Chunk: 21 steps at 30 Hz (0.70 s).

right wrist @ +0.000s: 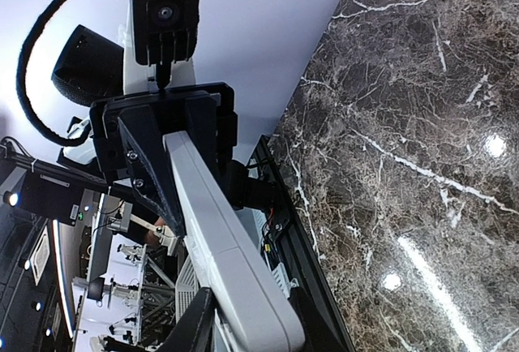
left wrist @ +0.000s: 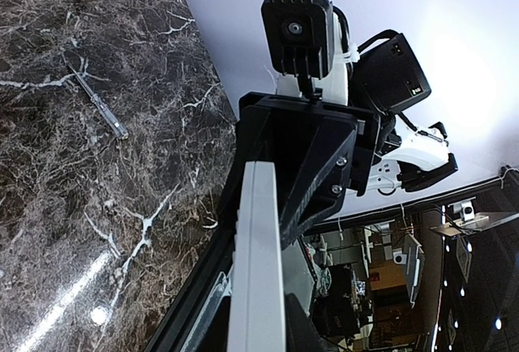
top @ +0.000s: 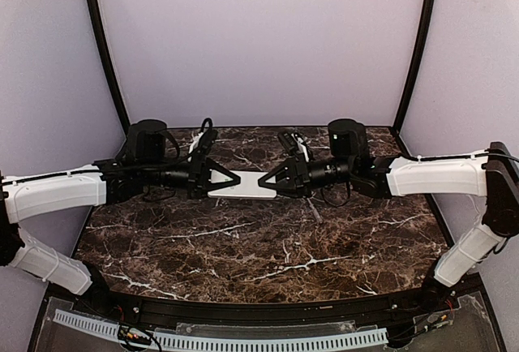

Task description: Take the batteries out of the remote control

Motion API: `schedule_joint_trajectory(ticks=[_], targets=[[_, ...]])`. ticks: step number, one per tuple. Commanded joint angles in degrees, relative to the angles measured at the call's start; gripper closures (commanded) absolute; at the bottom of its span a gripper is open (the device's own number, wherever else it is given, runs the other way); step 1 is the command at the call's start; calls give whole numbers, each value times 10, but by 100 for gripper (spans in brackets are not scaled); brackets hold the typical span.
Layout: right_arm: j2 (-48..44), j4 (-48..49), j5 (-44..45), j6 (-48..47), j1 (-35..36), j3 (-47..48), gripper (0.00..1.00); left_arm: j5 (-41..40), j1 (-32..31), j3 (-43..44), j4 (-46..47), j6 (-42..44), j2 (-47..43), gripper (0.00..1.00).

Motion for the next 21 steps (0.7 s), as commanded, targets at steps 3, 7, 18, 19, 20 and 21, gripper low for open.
schedule_joint_trajectory(ticks=[3,7,18,19,20,21], targets=[[3,11,11,3,7,-8,77,4,0,-4,23,1,-20,100],[6,6,8,-2,10,-4,84,5,0,-4,24,0,-20,100],[-1,26,-2,-10,15,-11,100,16,0,-8,54,-23,-26,100],[-4,30,-6,-10,15,-13,100,21,0,-8,61,-27,-26,100],[-8,37,-11,-10,15,-15,100,24,0,-8,74,-35,-27,100],[-11,47,-19,-6,16,-19,100,30,0,-9,87,-40,-27,100]])
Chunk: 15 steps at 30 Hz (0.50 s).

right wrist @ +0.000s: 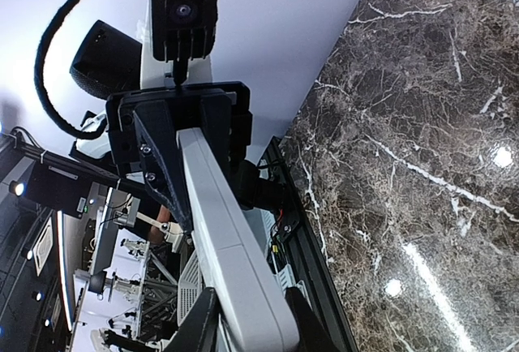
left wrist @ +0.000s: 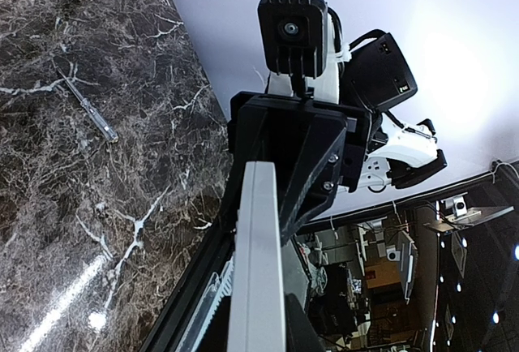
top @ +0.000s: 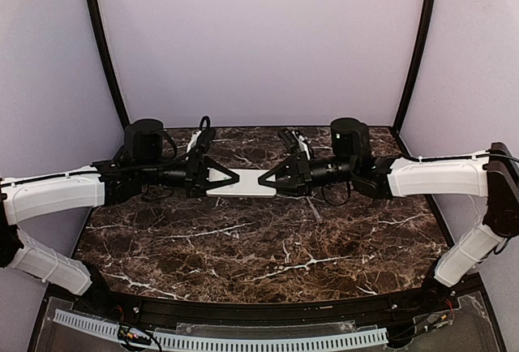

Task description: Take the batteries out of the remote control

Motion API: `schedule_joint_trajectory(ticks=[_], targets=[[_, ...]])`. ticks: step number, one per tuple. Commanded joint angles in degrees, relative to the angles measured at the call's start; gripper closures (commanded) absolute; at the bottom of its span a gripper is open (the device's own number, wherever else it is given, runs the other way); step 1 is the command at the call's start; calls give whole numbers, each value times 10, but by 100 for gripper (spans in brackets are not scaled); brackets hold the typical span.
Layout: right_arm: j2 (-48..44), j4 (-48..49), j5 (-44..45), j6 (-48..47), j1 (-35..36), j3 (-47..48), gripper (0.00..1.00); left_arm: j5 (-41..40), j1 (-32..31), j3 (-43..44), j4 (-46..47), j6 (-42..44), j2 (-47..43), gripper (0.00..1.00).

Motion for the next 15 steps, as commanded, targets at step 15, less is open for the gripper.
schedule_joint_trajectory(ticks=[15], targets=[[-48,220,-94,61,15,-83,100,62,-3,-1,140,-74,-24,100]])
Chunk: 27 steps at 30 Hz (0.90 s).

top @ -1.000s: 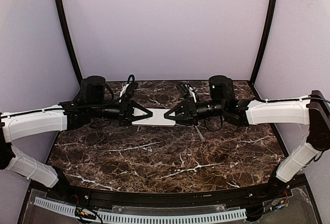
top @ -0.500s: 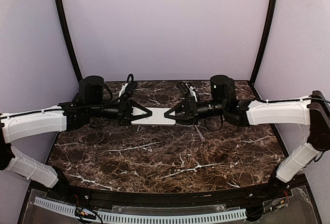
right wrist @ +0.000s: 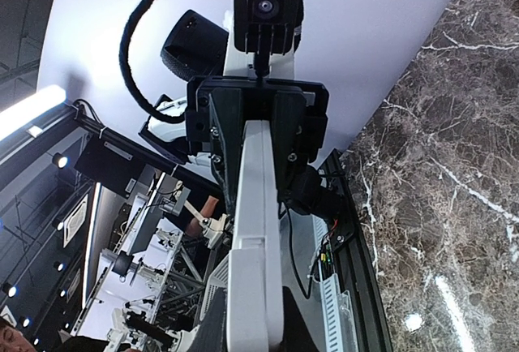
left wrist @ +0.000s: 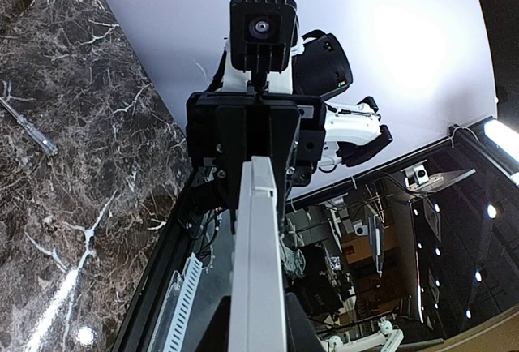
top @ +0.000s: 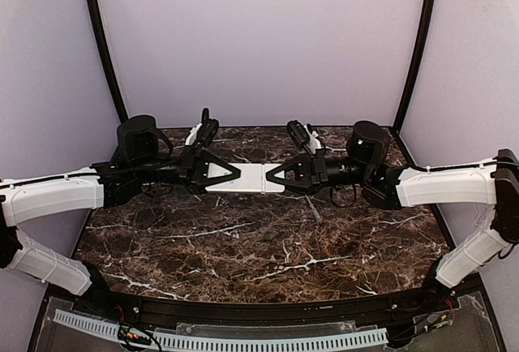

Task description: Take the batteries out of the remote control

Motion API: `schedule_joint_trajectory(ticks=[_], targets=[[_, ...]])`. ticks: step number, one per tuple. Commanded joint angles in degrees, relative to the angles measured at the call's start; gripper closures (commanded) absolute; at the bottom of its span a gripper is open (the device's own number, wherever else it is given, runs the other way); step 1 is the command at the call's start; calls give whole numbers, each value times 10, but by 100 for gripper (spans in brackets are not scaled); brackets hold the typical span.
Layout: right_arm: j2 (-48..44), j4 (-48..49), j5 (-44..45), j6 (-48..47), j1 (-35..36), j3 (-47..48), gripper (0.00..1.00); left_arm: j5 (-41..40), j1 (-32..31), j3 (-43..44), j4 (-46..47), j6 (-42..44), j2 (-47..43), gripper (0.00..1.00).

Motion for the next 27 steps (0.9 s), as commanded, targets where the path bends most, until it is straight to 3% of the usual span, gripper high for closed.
schedule_joint_trajectory(ticks=[1,14,20,27], targets=[[-2,22,-44,-21,12,-9,100,5,1,5,36,-33,-19,100],[-10,-94,-16,-65,12,22,100,-9,1,10,9,-20,-18,100],[-14,-183,12,-93,12,48,82,-18,1,1,12,-18,-20,100],[-20,-215,28,-98,12,58,61,-35,1,-15,36,-32,-16,100]])
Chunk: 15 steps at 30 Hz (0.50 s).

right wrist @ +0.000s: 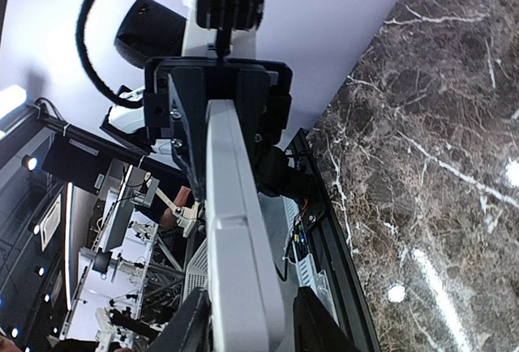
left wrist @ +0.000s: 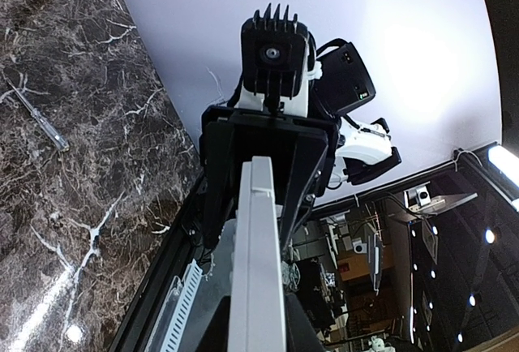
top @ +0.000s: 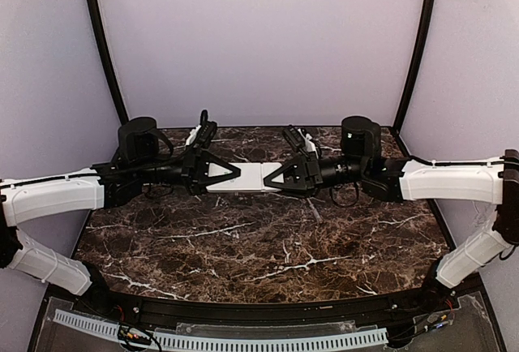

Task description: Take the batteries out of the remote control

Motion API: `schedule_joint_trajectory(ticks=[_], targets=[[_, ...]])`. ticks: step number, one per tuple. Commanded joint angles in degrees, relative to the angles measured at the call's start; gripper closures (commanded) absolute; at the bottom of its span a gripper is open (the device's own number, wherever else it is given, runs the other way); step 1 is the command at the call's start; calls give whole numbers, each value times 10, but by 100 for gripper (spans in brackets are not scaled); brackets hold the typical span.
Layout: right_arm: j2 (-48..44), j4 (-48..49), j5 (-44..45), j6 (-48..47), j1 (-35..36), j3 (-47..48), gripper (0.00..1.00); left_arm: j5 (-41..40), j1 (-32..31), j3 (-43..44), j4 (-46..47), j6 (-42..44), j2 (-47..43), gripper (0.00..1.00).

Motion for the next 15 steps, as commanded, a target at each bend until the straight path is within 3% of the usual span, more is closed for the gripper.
schedule_joint_trajectory(ticks=[1,8,9,10,15], targets=[[-11,-47,13,-21,7,11,58,-17,1,-13,51,-20,-13,100],[-38,-94,48,-31,2,10,32,-20,1,-36,86,-35,-8,100],[-42,-98,52,-31,-1,7,20,-21,1,-37,88,-38,-8,100],[-46,-106,56,-33,-2,8,16,-22,1,-40,93,-38,-8,100],[-63,-211,90,-64,-12,32,11,-30,1,-49,99,-41,-8,100]])
